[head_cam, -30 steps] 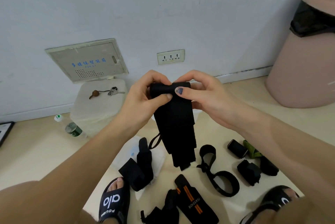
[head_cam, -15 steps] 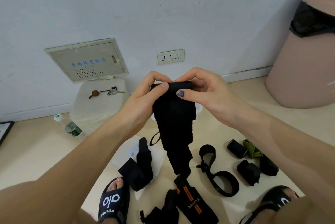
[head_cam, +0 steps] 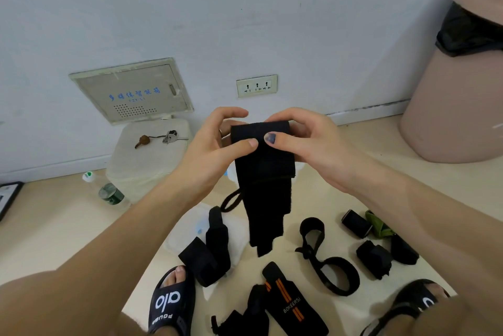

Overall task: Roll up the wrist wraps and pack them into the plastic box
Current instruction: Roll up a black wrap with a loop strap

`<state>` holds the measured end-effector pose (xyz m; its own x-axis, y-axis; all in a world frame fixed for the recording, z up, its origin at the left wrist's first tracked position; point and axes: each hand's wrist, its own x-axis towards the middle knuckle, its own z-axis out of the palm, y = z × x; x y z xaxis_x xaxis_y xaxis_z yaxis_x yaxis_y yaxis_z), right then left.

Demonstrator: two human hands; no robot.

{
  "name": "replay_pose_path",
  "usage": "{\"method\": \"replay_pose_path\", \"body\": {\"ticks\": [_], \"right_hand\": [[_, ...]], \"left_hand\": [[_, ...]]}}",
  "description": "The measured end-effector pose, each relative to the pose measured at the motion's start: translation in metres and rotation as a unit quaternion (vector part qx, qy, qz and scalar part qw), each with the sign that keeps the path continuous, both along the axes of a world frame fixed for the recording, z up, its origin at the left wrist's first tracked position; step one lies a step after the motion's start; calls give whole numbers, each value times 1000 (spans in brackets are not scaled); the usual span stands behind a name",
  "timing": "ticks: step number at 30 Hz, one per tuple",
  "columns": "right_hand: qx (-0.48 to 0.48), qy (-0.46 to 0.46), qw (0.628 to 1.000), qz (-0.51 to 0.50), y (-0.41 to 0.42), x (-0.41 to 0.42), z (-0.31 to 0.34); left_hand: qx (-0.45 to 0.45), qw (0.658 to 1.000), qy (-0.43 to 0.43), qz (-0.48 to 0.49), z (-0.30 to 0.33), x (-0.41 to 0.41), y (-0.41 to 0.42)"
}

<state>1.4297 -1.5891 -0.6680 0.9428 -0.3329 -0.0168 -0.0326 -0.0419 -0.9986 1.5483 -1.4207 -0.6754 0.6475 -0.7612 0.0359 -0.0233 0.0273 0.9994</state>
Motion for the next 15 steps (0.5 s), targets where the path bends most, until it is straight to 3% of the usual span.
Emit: {"method": "replay_pose_path", "body": {"ticks": [7, 15], "right_hand": [[-19, -42, 999, -14, -1, 1, -2], [-46, -38, 998, -29, -3, -2, -1]], "left_hand": [[88, 995, -44, 13, -1, -2, -3], [52, 998, -33, -16, 0, -3, -4]]}}
